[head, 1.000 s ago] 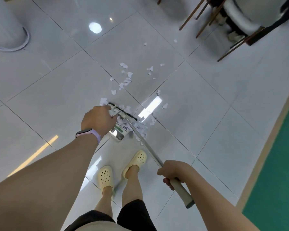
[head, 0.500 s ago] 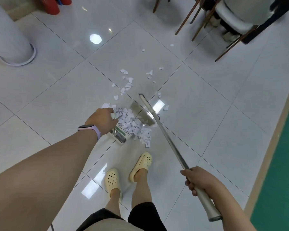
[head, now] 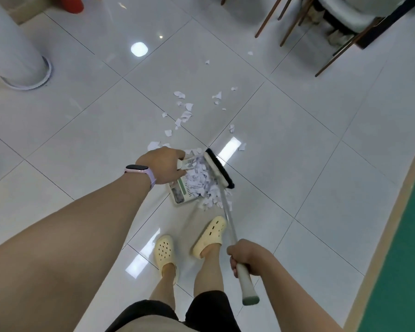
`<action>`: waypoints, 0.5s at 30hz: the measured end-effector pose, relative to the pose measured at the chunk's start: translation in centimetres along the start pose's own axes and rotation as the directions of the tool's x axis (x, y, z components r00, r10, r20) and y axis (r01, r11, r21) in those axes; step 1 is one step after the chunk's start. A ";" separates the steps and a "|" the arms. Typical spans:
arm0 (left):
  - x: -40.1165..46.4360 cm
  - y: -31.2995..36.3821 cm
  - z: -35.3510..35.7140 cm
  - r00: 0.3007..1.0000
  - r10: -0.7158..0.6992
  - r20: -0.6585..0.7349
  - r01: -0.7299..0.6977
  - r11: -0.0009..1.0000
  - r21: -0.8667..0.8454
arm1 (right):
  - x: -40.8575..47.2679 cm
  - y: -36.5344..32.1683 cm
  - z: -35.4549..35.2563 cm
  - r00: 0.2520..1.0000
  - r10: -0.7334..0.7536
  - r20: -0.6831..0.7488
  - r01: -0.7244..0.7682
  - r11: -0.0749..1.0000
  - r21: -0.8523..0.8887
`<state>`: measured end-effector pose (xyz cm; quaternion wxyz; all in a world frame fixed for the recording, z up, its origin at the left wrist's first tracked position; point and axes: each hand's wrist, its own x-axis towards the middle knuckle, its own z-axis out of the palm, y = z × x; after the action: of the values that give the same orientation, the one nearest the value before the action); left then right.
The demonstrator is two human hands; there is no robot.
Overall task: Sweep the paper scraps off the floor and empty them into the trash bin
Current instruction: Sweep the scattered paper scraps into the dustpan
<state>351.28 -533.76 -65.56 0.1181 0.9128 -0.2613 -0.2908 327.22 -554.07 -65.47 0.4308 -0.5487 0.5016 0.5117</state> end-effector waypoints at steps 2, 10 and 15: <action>0.0 -1.0 -0.3 1.000 -0.016 -0.012 0.016 1.000 0.010 | -0.6 1.1 0.8 0.998 0.010 0.062 -0.008 1.000 -0.024; -3.4 -4.5 -0.3 0.973 -0.223 0.066 0.223 0.975 0.000 | -5.1 3.4 -2.1 0.998 -0.049 0.046 0.049 0.999 -0.006; -7.0 -5.3 -0.1 0.830 -0.329 0.451 0.531 0.716 -0.454 | -7.5 4.9 -2.8 0.983 -0.167 -0.079 0.167 0.986 0.003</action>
<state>348.63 -525.50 -64.17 0.2620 0.8081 0.0429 -0.5259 322.91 -556.64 -57.47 0.4550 -0.6062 0.4727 0.4495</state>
